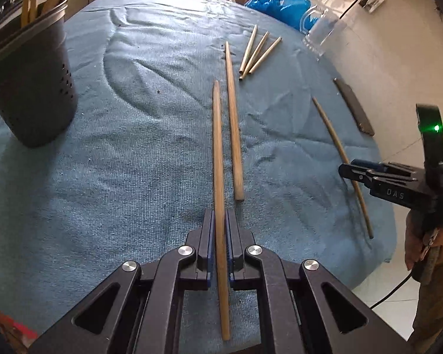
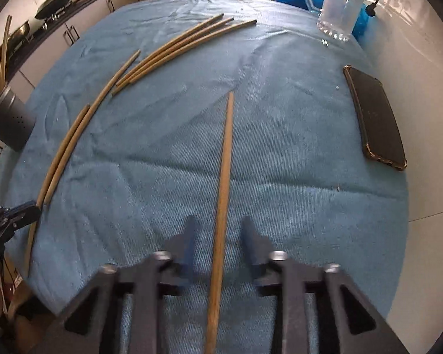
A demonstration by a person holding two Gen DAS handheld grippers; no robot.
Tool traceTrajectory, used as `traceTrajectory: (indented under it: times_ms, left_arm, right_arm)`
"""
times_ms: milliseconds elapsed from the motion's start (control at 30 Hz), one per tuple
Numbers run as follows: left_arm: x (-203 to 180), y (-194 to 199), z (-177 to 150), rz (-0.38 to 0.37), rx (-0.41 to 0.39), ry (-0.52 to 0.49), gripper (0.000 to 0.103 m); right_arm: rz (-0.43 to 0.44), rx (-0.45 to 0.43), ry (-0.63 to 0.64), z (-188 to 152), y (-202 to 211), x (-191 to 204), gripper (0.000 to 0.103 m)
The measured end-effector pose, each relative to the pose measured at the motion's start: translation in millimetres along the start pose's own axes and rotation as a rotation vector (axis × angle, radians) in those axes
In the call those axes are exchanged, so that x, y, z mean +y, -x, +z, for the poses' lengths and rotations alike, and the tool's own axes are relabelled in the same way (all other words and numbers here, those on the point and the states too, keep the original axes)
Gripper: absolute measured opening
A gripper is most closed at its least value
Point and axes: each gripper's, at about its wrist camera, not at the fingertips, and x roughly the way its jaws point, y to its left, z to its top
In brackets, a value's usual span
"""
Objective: Organize utensils
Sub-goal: 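Close the right gripper on another chopstick while the left gripper holds its chopstick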
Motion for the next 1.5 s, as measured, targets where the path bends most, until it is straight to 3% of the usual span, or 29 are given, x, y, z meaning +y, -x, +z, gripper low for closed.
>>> traceTrajectory:
  times_ms: [300, 600, 833, 1267, 1500]
  left_arm:
    - [-17, -16, 37, 0.133, 0.070, -0.118, 0.007]
    - [-6, -29, 72, 0.141, 0.128, -0.059, 0.007]
    - [-10, -36, 91, 0.216, 0.118, -0.058, 0.007]
    - [7, -39, 123, 0.183, 0.090, 0.053, 0.013]
    - [-7, -51, 134, 0.198, 0.111, 0.012, 0.013]
  right_arm:
    - [-0.032, 0.060, 0.026, 53, -20, 5, 0.041]
    - [-0.078, 0.111, 0.010, 84, -30, 4, 0.038]
    - [-0.074, 0.153, 0.006, 94, -36, -1, 0.038]
    - [-0.027, 0.162, -0.050, 105, -50, -30, 0.038]
    - [-0.020, 0.169, -0.050, 106, -50, -31, 0.038]
